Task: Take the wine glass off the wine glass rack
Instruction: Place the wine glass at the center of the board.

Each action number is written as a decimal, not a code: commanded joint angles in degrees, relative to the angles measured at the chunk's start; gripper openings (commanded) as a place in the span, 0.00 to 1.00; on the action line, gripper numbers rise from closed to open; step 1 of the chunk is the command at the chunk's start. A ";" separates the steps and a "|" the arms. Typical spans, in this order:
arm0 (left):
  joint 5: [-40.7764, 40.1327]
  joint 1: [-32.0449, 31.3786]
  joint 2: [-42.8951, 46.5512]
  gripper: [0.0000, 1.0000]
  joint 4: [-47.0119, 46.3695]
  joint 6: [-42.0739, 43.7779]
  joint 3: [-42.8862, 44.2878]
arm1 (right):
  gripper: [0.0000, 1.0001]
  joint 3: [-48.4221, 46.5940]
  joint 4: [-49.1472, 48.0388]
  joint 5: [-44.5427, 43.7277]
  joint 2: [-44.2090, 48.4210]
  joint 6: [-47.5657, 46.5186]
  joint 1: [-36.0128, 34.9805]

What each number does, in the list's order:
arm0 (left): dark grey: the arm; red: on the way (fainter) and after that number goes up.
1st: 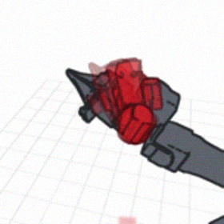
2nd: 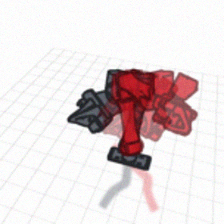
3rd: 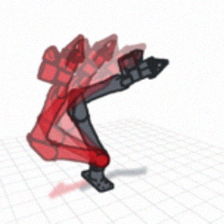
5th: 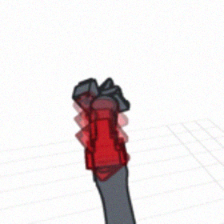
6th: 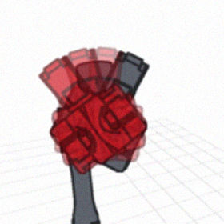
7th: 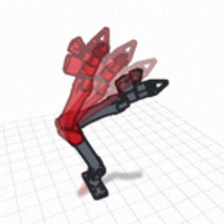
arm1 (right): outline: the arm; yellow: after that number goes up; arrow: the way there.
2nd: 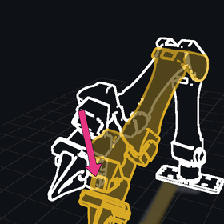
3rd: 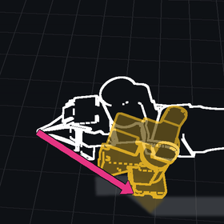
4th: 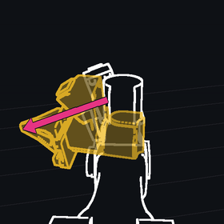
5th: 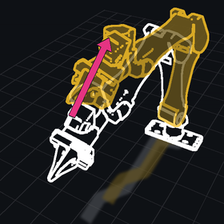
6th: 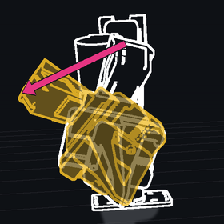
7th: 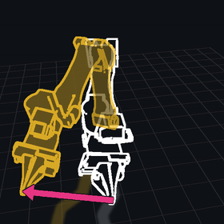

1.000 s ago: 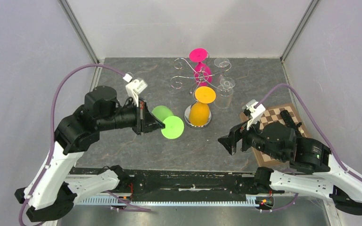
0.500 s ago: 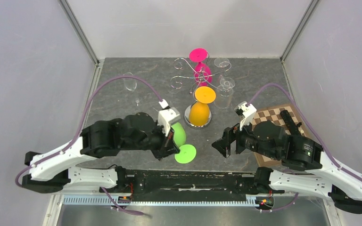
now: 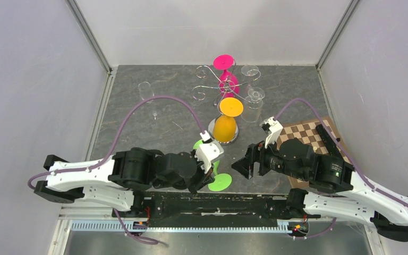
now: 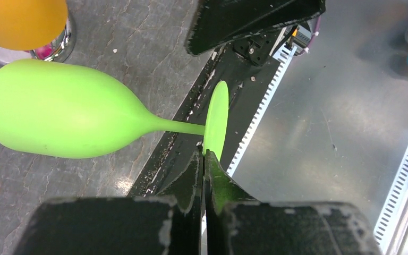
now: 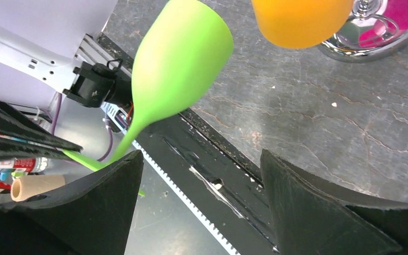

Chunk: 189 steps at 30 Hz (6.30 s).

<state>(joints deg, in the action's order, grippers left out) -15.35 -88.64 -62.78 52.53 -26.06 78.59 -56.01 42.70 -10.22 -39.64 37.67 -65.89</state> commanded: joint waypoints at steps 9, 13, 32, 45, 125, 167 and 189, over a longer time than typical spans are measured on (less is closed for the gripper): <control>-17.50 -10.93 -2.36 0.02 -8.10 5.50 -3.91 | 0.82 0.23 -6.35 4.57 -2.56 2.84 -0.12; -22.70 -13.86 -3.39 0.02 -9.16 7.12 -4.22 | 0.82 0.66 -6.97 5.87 -3.38 2.93 -0.03; -39.26 -20.76 -7.43 0.02 -11.03 8.93 -5.18 | 0.74 3.77 -10.39 15.76 -8.07 2.05 2.20; -42.47 -22.01 -6.10 0.02 -13.55 8.77 -7.56 | 0.40 5.65 -14.39 21.76 -10.50 2.32 4.08; 19.48 33.82 17.30 0.69 -23.43 -15.99 -24.65 | 0.00 12.42 -12.49 8.55 -8.59 -47.04 5.06; 43.65 54.87 21.73 0.52 -36.54 -35.37 -42.95 | 0.00 6.46 -18.62 13.66 -9.09 -57.40 2.92; 40.09 55.24 21.93 0.02 -26.95 -29.10 -38.31 | 0.30 7.75 -21.01 7.18 -10.51 -55.32 1.97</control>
<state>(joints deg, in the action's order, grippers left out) 27.51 -33.71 -41.50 19.62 -59.29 36.10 -46.83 25.76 0.84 -50.72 -18.57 -63.88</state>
